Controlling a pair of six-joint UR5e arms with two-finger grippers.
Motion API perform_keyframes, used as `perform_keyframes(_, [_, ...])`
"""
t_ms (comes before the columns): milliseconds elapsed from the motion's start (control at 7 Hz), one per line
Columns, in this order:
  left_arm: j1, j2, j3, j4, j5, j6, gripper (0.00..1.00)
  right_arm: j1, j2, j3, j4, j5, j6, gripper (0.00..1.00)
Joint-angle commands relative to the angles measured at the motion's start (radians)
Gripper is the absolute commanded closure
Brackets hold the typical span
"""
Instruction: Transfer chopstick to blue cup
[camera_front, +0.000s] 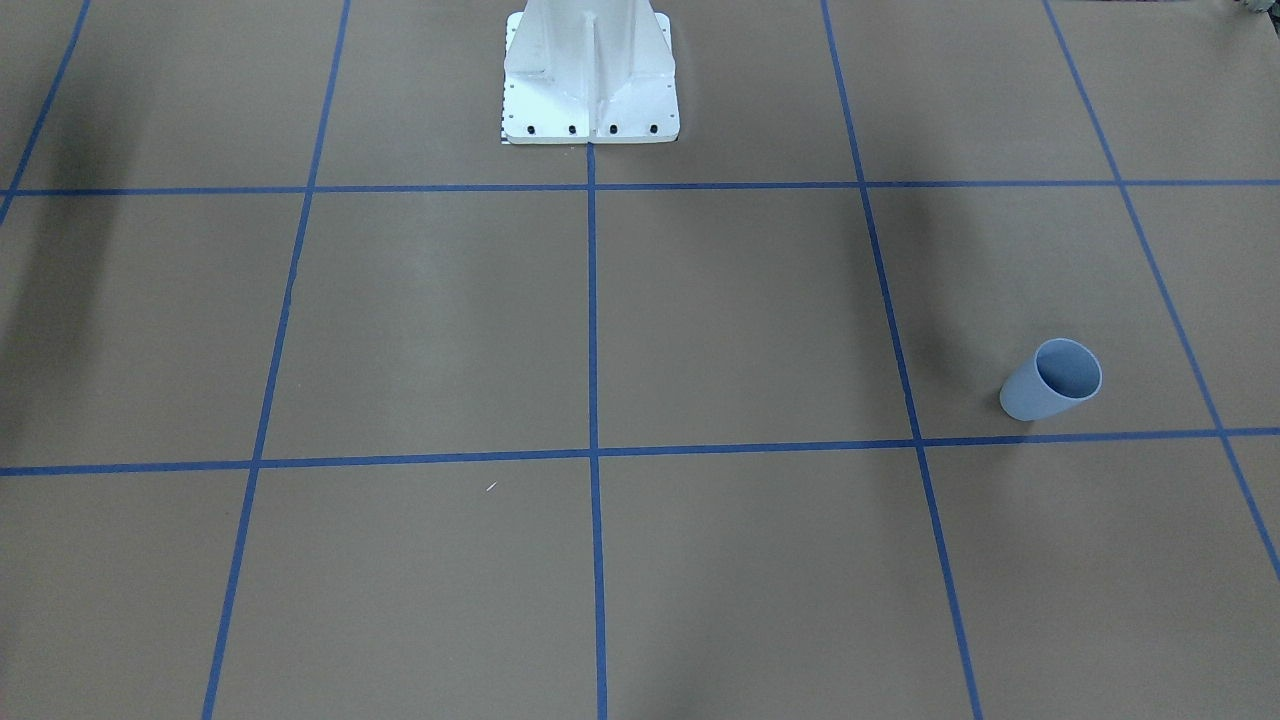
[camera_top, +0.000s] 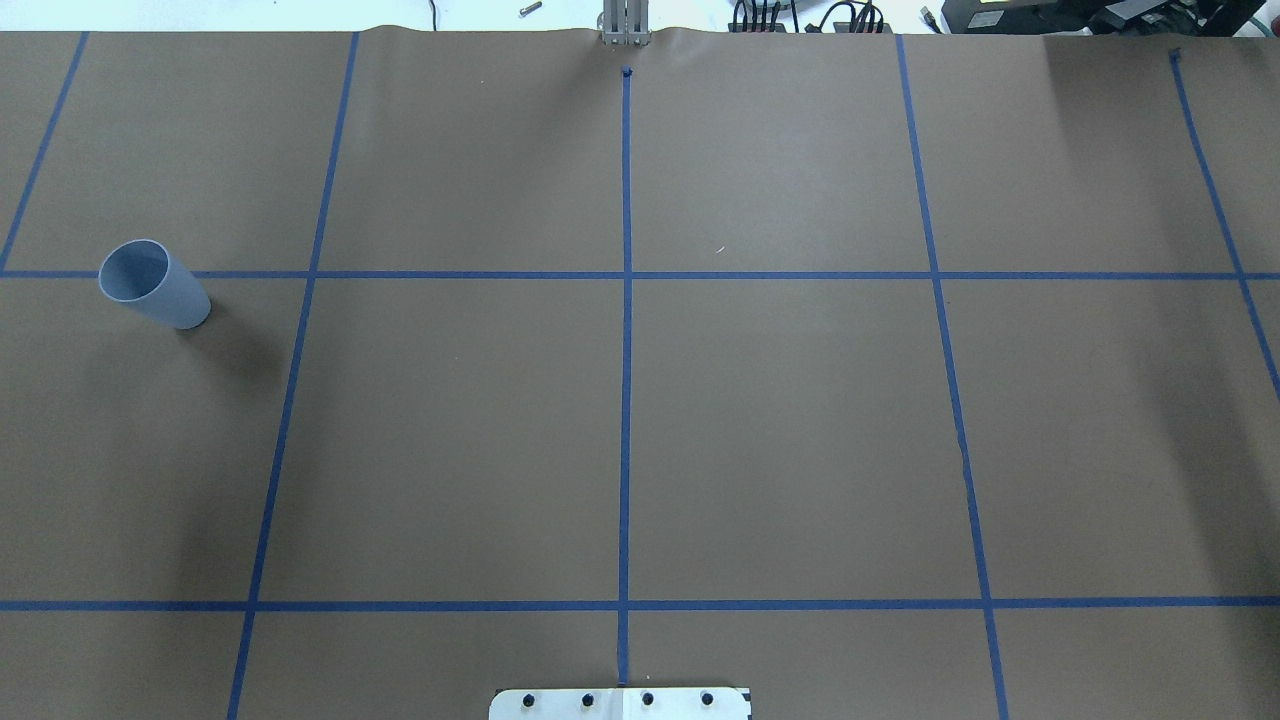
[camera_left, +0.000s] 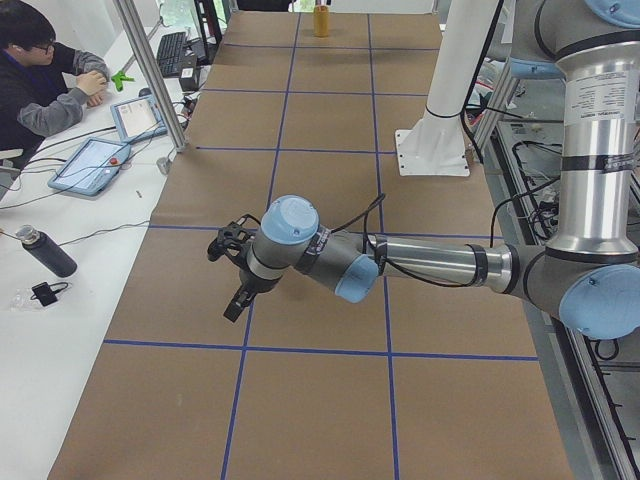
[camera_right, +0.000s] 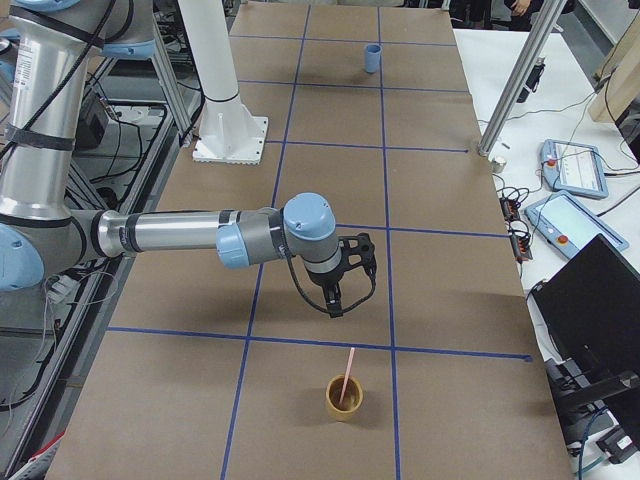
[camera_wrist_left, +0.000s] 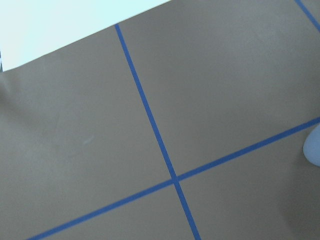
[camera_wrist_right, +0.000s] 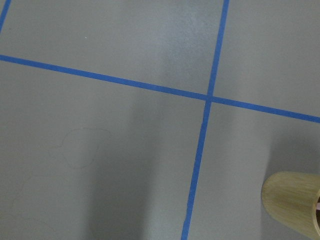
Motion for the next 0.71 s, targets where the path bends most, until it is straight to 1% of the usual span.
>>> perform_keyframes(0, [0.071, -0.026, -0.008, -0.022, -0.011, -0.045, 0.0, 0.006, 0.006, -0.004, 0.184, 0.04, 0.277, 0.0])
perform_keyframes(143, [0.145, -0.059, -0.002, -0.011, -0.01, -0.149, 0.0, -0.044, 0.019, 0.01, 0.218, 0.039, 0.387, 0.0])
perform_keyframes(286, [0.206, -0.064, -0.011, -0.026, -0.005, -0.426, 0.0, -0.116, 0.054, 0.021, 0.217, -0.004, 0.517, 0.0])
perform_keyframes(429, [0.274, -0.078, -0.002, -0.026, 0.001, -0.507, 0.0, -0.215, 0.066, 0.035, 0.217, -0.103, 0.622, 0.0])
perform_keyframes(571, [0.349, -0.089, 0.003, -0.028, 0.03, -0.611, 0.01, -0.294, 0.079, 0.033, 0.217, -0.194, 0.681, 0.0])
